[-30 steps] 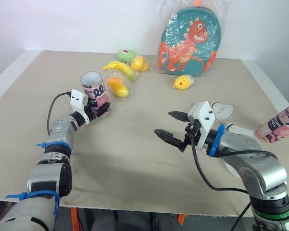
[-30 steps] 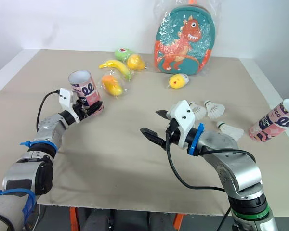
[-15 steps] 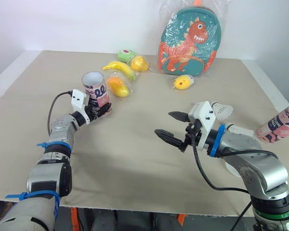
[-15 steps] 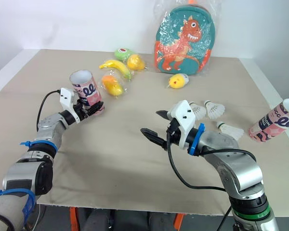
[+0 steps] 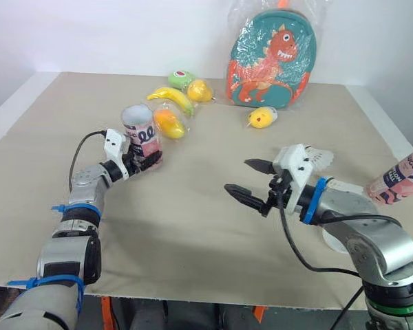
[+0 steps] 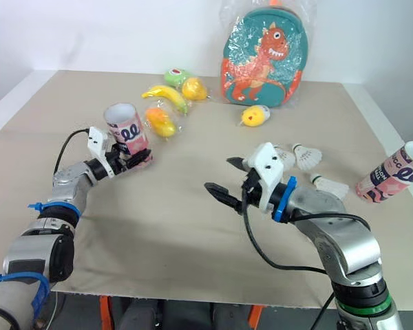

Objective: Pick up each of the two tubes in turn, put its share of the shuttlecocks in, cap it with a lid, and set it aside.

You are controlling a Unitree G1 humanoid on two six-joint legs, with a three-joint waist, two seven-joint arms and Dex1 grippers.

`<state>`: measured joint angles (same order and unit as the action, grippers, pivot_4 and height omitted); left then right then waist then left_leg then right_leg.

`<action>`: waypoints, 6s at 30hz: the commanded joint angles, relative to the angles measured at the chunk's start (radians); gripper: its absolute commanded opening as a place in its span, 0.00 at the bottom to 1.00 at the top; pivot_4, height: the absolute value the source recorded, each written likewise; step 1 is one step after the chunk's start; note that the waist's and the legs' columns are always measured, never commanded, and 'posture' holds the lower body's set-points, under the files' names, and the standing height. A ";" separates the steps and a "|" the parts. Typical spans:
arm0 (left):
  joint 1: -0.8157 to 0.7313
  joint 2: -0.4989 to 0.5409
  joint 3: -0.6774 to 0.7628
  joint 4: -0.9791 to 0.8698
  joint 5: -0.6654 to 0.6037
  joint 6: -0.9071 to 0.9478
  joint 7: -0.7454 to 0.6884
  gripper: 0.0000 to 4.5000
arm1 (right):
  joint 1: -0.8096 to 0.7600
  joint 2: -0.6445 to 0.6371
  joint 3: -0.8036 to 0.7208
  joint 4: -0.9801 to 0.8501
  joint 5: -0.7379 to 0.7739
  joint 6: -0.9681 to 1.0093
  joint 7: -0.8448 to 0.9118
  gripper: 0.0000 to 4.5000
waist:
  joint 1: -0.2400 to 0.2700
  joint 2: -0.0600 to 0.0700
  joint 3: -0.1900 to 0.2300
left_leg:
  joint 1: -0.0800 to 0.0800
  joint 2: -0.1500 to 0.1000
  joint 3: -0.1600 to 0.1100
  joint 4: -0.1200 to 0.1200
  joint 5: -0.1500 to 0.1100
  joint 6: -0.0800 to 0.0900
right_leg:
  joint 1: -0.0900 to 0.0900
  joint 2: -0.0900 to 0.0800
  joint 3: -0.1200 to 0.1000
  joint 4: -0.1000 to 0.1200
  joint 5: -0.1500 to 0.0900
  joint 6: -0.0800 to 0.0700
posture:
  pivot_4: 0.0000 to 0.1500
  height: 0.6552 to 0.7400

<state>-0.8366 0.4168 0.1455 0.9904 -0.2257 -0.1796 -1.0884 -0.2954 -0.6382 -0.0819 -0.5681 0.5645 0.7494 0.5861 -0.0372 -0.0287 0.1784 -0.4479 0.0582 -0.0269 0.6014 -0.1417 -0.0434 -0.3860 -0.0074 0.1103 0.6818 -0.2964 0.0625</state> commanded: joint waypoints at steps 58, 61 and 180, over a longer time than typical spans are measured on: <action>0.077 0.593 -0.800 -0.685 -0.245 0.156 -0.526 0.81 | -0.235 -0.069 0.087 0.108 -0.043 -0.166 0.355 0.02 | -0.006 0.013 -0.001 | -0.004 0.003 0.001 0.001 0.006 0.007 | -0.007 0.003 0.000 0.005 0.001 0.003 | 1.00 1.00; 0.060 0.577 -0.808 -0.657 -0.244 0.150 -0.526 0.81 | -0.324 -0.130 0.124 0.045 0.009 -0.126 0.442 0.02 | -0.008 0.013 -0.001 | 0.000 0.003 0.002 0.002 0.006 0.008 | -0.003 0.002 0.000 0.005 0.001 0.000 | 1.00 1.00; 0.028 0.402 -0.689 -0.632 -0.248 0.149 -0.526 0.81 | -0.697 -0.182 0.432 0.183 -0.252 -0.298 0.718 0.02 | 0.001 0.010 0.000 | -0.016 0.005 0.007 0.000 0.020 0.009 | -0.020 0.001 0.000 0.003 0.014 0.002 | 1.00 1.00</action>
<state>-0.7982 0.8058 -0.5536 0.3806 -0.4666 -0.0353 -1.6158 -0.9520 -0.8262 0.3539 -0.3842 0.3331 0.4770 1.2854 -0.0358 -0.0183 0.1780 -0.4640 0.0632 -0.0196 0.6015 -0.1216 -0.0349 -0.4067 -0.0065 0.1101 0.6848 -0.2828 0.0650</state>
